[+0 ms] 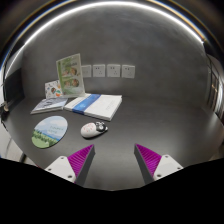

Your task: Arrange mouse

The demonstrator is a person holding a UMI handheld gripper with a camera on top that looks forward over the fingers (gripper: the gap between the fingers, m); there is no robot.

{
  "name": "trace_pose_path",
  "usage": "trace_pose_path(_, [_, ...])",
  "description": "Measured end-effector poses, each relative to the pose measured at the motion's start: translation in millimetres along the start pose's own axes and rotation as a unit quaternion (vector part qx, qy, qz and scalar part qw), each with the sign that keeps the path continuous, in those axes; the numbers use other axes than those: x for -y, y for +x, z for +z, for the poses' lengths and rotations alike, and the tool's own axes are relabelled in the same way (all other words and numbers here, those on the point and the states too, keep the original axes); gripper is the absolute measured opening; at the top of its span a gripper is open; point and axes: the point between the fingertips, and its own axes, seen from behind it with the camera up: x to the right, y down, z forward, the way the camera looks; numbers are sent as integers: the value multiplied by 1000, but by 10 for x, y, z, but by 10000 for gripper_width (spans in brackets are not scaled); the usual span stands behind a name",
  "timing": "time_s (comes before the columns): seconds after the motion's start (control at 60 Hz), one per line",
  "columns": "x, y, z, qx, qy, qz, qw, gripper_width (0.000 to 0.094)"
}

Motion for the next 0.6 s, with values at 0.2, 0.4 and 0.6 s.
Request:
trace_pose_path(0.2, [-128, -242, -162, -23, -6, 6, 1000, 826])
trace_pose_path(0.4, [-276, -658, 33, 7, -24, 12, 1000, 828])
trace_pose_path(0.6, [-294, -945, 688, 47, -45, 6, 998, 832])
